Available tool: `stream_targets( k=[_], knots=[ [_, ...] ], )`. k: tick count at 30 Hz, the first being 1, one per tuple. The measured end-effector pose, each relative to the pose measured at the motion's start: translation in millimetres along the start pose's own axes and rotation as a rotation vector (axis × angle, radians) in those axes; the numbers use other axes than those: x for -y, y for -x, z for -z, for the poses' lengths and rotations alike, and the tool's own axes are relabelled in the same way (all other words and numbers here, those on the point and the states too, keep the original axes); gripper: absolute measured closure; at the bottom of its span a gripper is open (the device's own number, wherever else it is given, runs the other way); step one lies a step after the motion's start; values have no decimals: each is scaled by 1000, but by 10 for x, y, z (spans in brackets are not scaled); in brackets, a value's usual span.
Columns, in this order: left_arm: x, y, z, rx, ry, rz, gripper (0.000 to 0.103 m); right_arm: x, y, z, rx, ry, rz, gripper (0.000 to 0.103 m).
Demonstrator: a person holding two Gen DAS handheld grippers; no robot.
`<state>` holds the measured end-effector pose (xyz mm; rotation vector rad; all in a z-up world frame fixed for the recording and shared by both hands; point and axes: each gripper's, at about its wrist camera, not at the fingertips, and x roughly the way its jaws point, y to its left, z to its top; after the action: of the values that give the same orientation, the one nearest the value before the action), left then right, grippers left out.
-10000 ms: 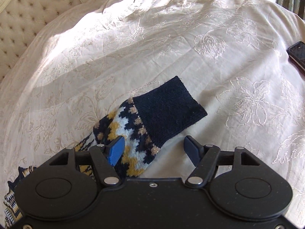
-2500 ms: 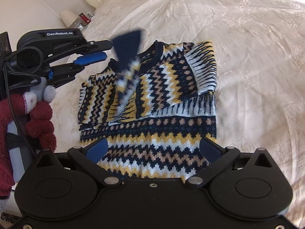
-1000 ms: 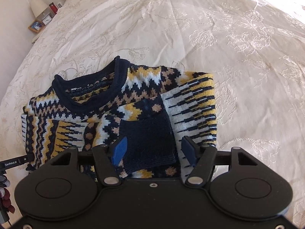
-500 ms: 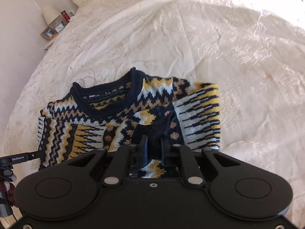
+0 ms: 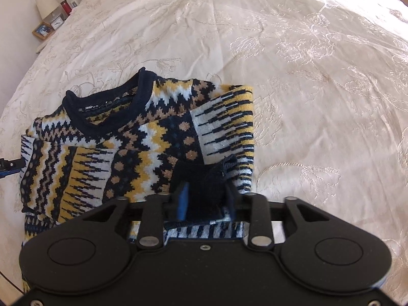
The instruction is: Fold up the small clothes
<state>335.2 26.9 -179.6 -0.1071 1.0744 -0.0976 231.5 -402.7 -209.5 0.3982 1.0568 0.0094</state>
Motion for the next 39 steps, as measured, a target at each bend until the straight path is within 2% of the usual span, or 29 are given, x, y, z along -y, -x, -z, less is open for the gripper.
stream_targets(
  k=[3,9,12,13,16,19,22,26,28,30,33,36,39],
  knots=[
    [-21,-75,-128,5,6,-7,68,32,54,-36,24,-7,1,41],
    [112,-176,-309,60,-88,-76,68,37,52,-105,48,-17,-7,41],
    [49,-330,-357,28,-61,-115,67,6,3,-122,47,-11,-9,41],
    [10,-396,-368,6,-44,-133,62,1,-17,-122,45,-11,-9,40],
    [-96,-500,-368,-38,8,-133,59,-1,-58,-109,39,-13,-5,39],
    [-43,-375,-358,-4,4,-144,60,13,-50,-107,47,-9,-4,38],
    [95,-101,-319,92,-24,-152,60,28,-41,-117,58,-12,-3,35],
    [283,94,-298,154,-58,-90,60,21,-69,-136,61,-16,-6,35],
    [364,34,-312,141,-79,-58,60,-3,-96,-144,58,-13,-12,35],
    [450,-99,-331,123,-105,-61,60,-35,-121,-149,55,-8,-16,35],
    [482,-339,-345,84,-126,-100,60,-68,-146,-148,52,-4,-19,34],
    [420,-595,-389,31,-113,-178,59,-62,-156,-145,50,-8,-16,33],
    [399,-696,-405,9,-150,-207,59,-35,-128,-137,55,-20,-14,32]
  ],
)
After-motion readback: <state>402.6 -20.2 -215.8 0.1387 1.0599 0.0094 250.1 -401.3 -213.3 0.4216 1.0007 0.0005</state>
